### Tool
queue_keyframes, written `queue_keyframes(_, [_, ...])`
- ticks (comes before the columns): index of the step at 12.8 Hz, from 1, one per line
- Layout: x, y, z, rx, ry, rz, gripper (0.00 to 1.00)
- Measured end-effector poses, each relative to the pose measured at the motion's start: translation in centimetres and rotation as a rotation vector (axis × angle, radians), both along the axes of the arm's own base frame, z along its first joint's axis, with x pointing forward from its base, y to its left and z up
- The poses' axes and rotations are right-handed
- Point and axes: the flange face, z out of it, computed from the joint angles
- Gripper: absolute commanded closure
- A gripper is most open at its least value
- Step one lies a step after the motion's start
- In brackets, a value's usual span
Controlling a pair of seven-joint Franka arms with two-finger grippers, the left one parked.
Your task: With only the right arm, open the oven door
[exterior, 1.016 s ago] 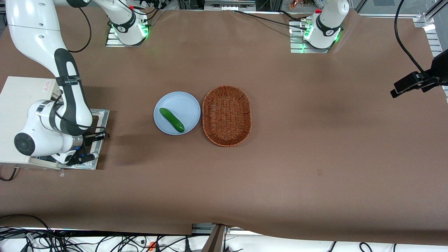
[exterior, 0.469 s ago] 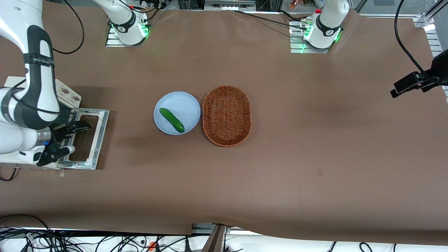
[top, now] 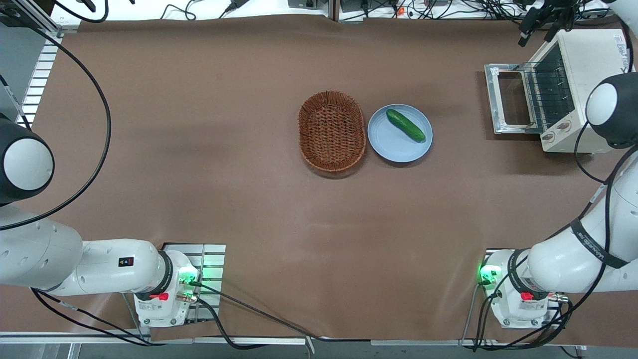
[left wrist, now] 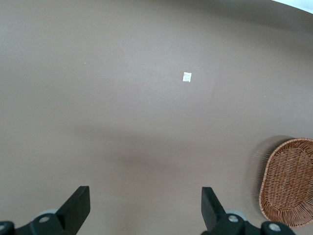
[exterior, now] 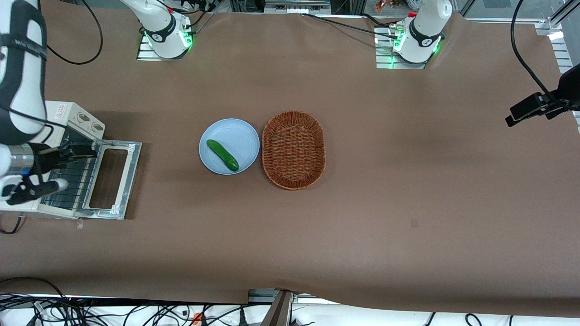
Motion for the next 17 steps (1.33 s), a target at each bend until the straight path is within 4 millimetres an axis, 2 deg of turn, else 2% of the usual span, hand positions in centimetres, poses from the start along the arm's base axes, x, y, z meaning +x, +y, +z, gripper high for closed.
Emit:
queue_keyframes(3, [-2.6, -0.2, 4.8, -0.010, -0.041, -0.094, 0.00])
queue_keyframes(9, [-7.1, -0.4, 10.0, -0.054, -0.085, -0.244, 0.00])
queue_keyframes(13, [-8.6, -0.6, 12.0, -0.050, -0.103, -0.254, 0.00])
queue_keyframes(17, [-8.7, -0.5, 12.8, -0.049, -0.121, -0.253, 0.00])
